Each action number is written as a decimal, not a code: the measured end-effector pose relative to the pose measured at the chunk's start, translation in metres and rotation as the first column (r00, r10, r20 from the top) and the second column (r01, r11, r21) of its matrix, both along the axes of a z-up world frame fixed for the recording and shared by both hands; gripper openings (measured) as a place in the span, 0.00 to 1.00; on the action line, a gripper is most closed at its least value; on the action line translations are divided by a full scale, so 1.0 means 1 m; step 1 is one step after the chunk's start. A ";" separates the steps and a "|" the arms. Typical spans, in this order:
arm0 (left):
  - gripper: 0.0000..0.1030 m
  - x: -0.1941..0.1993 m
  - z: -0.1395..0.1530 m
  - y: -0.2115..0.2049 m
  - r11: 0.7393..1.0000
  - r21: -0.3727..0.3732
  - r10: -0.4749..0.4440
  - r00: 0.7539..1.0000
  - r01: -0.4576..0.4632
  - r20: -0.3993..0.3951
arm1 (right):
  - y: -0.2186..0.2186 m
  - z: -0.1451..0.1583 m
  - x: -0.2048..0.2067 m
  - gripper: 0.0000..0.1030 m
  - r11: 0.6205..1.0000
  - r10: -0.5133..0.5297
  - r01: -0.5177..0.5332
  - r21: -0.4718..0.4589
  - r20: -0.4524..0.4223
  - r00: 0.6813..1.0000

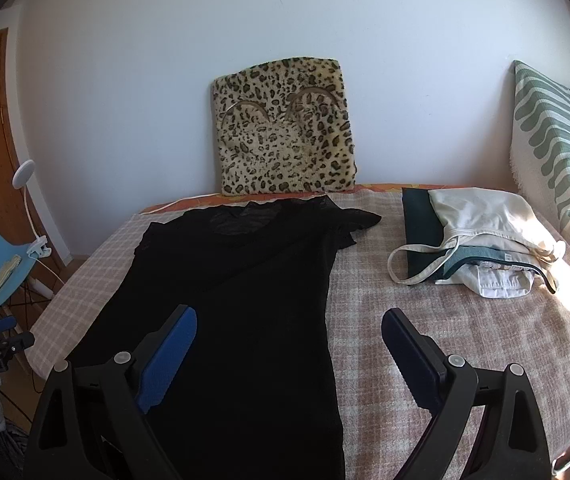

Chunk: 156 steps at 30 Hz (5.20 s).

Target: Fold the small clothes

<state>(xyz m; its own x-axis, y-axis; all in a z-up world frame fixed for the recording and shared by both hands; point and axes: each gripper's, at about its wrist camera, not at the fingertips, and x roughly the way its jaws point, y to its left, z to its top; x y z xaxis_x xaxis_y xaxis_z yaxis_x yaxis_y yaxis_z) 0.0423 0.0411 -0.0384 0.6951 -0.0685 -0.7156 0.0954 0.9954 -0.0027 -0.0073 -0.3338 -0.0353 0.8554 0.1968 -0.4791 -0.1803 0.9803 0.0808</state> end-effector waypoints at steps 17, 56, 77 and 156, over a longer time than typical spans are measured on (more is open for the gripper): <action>0.54 0.033 -0.061 0.023 0.988 -0.137 -0.107 0.967 0.077 -0.229 | 0.121 0.041 0.129 0.92 0.958 0.282 -0.285 -0.001 -0.140 0.949; 0.28 0.039 -0.079 0.049 0.925 -0.378 -0.156 0.953 0.048 -0.260 | 0.427 -0.105 0.406 0.64 0.896 0.263 -0.396 -0.201 -0.479 0.838; 0.04 0.034 -0.071 0.025 0.897 -0.426 -0.221 0.953 0.116 -0.207 | 0.422 -0.102 0.410 0.02 0.867 0.245 -0.401 -0.297 -0.446 0.861; 0.32 -0.001 -0.054 -0.070 0.790 -0.294 -0.587 0.802 0.538 -0.108 | 0.136 -0.039 0.307 0.49 0.915 0.058 -0.176 -0.364 -0.314 0.948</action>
<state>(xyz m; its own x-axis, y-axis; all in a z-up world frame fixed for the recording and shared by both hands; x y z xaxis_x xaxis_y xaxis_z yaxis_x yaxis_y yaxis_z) 0.0409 -0.0289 -0.0929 0.3364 -0.5893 -0.7345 0.6117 0.7298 -0.3054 0.2994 -0.1978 -0.0742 0.6486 0.0381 -0.7602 -0.3225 0.9185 -0.2291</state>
